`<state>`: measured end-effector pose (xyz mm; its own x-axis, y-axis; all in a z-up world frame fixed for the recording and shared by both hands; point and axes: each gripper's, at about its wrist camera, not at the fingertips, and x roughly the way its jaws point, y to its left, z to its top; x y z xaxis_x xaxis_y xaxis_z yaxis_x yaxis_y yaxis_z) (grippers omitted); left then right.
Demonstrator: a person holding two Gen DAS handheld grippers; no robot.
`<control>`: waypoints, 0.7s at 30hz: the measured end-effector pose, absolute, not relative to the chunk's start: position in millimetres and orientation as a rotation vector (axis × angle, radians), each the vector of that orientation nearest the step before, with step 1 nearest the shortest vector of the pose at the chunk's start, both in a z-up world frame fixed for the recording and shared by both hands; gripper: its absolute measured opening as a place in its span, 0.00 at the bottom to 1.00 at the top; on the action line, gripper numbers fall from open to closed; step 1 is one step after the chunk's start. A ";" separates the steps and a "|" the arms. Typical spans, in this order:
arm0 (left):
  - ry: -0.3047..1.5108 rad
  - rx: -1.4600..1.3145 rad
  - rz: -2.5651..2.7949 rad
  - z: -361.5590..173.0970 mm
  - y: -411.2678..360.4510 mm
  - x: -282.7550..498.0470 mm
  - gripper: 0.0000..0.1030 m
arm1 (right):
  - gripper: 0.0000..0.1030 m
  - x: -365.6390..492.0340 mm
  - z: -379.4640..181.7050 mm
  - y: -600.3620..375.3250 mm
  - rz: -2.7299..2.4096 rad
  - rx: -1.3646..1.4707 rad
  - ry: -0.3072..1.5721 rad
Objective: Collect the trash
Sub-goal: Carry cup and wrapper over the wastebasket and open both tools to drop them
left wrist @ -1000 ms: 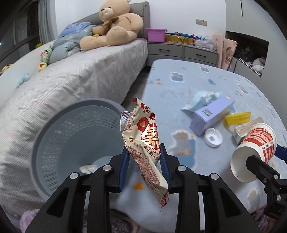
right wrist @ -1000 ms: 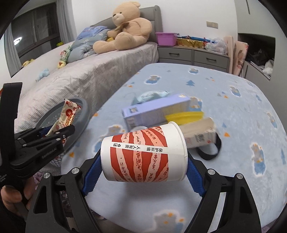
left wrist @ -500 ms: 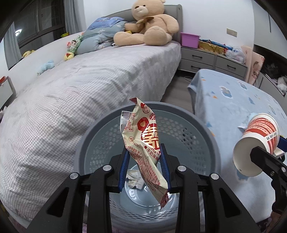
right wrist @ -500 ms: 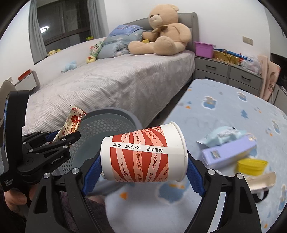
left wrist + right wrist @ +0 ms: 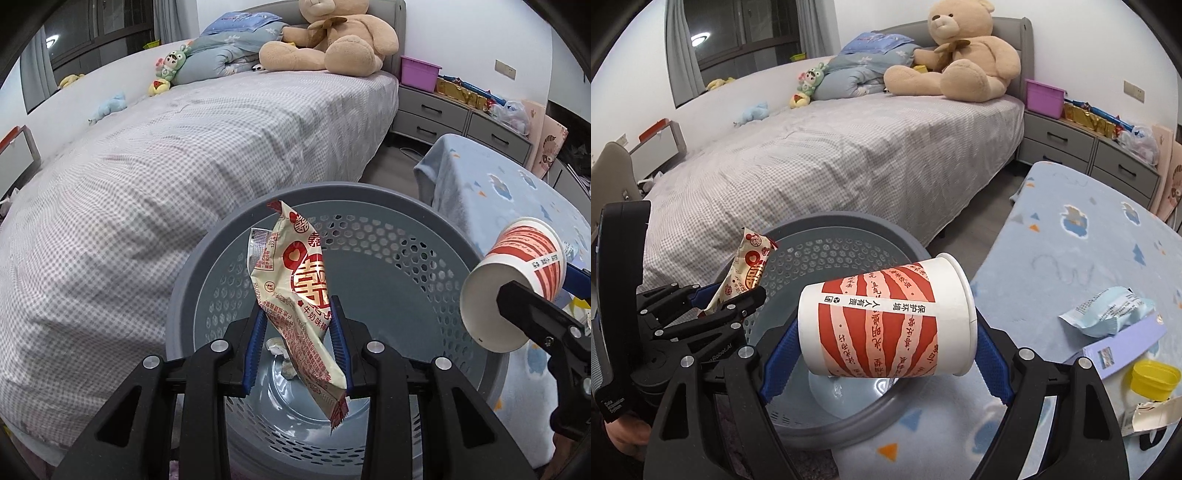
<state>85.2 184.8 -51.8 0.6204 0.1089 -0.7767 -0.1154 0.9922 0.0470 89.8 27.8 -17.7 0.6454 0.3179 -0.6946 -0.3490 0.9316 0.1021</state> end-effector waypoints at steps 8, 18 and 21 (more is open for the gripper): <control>0.891 -0.030 0.132 -51.9 190.9 85.7 0.35 | 0.79 94.5 -20.1 36.1 0.393 -0.056 0.783; 0.874 -0.040 0.157 -47.3 193.8 82.0 0.58 | 0.89 93.1 -12.4 37.3 0.381 -0.063 0.753; 0.879 -0.047 0.160 -47.3 195.2 82.0 0.58 | 0.92 92.6 -9.1 36.3 0.378 -0.062 0.740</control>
